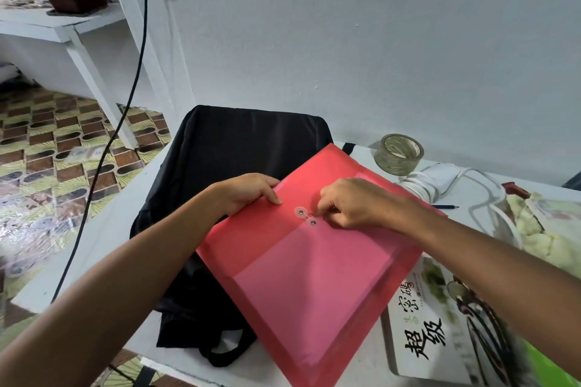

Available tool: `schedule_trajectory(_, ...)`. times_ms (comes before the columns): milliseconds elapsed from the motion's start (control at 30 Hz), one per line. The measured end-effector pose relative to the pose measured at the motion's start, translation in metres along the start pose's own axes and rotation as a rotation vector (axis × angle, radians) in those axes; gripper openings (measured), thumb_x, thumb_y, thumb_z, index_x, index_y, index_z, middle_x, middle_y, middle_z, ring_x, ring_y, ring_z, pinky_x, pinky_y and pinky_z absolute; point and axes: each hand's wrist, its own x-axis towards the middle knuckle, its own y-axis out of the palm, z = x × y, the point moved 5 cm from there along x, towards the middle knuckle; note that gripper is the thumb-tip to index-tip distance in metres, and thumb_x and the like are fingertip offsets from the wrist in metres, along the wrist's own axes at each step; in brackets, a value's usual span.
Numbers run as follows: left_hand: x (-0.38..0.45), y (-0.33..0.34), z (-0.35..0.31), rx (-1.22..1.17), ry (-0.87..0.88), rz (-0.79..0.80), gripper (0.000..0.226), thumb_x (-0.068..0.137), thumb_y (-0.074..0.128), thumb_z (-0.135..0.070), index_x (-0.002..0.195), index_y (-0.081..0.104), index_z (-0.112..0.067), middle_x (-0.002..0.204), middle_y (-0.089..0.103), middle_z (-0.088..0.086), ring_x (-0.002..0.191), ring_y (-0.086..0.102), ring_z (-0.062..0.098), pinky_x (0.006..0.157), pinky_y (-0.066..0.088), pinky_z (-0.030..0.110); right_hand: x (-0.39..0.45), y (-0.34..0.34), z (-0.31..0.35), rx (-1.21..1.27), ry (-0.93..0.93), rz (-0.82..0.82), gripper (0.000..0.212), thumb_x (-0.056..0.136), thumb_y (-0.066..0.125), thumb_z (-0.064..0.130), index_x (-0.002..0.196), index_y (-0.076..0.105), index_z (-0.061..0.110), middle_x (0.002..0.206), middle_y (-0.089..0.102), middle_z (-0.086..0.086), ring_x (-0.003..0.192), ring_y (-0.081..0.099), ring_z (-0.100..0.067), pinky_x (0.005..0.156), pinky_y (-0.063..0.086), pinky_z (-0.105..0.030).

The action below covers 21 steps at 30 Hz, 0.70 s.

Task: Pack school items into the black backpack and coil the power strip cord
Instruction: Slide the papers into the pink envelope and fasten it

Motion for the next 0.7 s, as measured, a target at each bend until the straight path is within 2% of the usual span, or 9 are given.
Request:
schedule_trajectory(67,0.000,0.000,-0.001,0.006,0.012,-0.006,0.037,0.084,0.052,0.007,0.117,0.064,-0.004,0.098,0.069,0.017,0.079,0.067,0.027,0.078,0.054,0.039,-0.007,-0.005,0.009,-0.128,0.011,0.037,0.023,0.081,0.056,0.014,0.095,0.072,0.024,0.093,0.066,0.002,0.087,0.061,-0.023,0.063,0.032,-0.026)
schedule_trajectory(167,0.000,0.000,-0.001,0.001,0.024,-0.011,0.035,0.084,0.052,0.007,0.115,0.065,-0.004,0.096,0.070,0.016,0.079,0.068,0.026,0.077,0.055,0.038,-0.016,-0.006,0.033,-0.235,0.079,0.091,0.010,0.082,0.051,0.009,0.074,0.055,0.014,0.072,0.054,-0.005,0.076,0.059,-0.032,0.059,0.034,-0.031)
schedule_trajectory(300,-0.001,-0.001,-0.001,0.015,0.045,-0.031,0.032,0.083,0.054,0.007,0.108,0.067,-0.007,0.093,0.071,0.013,0.077,0.068,0.024,0.072,0.056,0.034,-0.017,0.003,0.063,-0.290,0.097,0.115,0.030,0.084,0.045,-0.002,0.113,0.053,0.004,0.104,0.063,-0.015,0.096,0.062,-0.036,0.065,0.037,-0.035)
schedule_trajectory(367,0.000,-0.001,0.000,0.019,0.051,-0.042,0.033,0.082,0.056,0.007,0.111,0.066,-0.005,0.097,0.070,0.015,0.081,0.067,0.026,0.080,0.055,0.039,-0.012,0.007,0.072,-0.268,0.109,0.143,0.031,0.084,0.046,-0.002,0.114,0.053,0.003,0.110,0.060,-0.015,0.099,0.061,-0.035,0.066,0.037,-0.034)
schedule_trajectory(433,-0.001,0.000,0.001,0.023,0.055,-0.050,0.034,0.081,0.056,0.007,0.113,0.065,-0.003,0.098,0.069,0.015,0.083,0.066,0.027,0.083,0.053,0.040,-0.005,0.007,0.079,-0.265,0.060,0.176,0.010,0.084,0.047,0.000,0.087,0.051,0.009,0.109,0.060,-0.014,0.097,0.060,-0.034,0.066,0.035,-0.034)
schedule_trajectory(467,-0.002,0.001,0.001,0.027,0.056,-0.052,0.034,0.081,0.056,0.007,0.112,0.065,-0.003,0.097,0.069,0.014,0.084,0.066,0.027,0.081,0.053,0.039,0.001,0.006,0.079,-0.274,0.027,0.181,0.018,0.084,0.047,0.000,0.072,0.041,0.012,0.106,0.060,-0.014,0.095,0.060,-0.034,0.065,0.034,-0.034)
schedule_trajectory(533,-0.005,0.004,0.000,0.052,0.058,-0.048,0.037,0.078,0.055,0.008,0.112,0.065,-0.002,0.097,0.069,0.015,0.087,0.065,0.028,0.077,0.054,0.035,0.014,0.007,0.079,-0.302,-0.055,0.201,0.028,0.083,0.048,0.000,0.065,0.031,0.014,0.100,0.061,-0.013,0.089,0.059,-0.033,0.063,0.033,-0.034)
schedule_trajectory(633,-0.006,0.006,0.000,0.088,0.052,-0.032,0.043,0.073,0.050,0.011,0.113,0.063,0.001,0.096,0.067,0.019,0.085,0.065,0.028,0.073,0.055,0.033,0.039,0.008,0.065,-0.217,-0.106,0.197,0.010,0.080,0.053,0.004,0.078,0.056,0.013,0.093,0.065,-0.008,0.083,0.061,-0.029,0.063,0.043,-0.037)
schedule_trajectory(700,-0.007,0.005,0.000,0.104,0.054,-0.014,0.037,0.075,0.048,0.013,0.103,0.067,-0.001,0.088,0.070,0.015,0.075,0.068,0.023,0.066,0.056,0.030,0.047,0.003,0.057,-0.097,-0.108,0.184,0.017,0.076,0.054,0.006,0.080,0.066,0.017,0.086,0.067,-0.002,0.077,0.063,-0.024,0.066,0.051,-0.038)
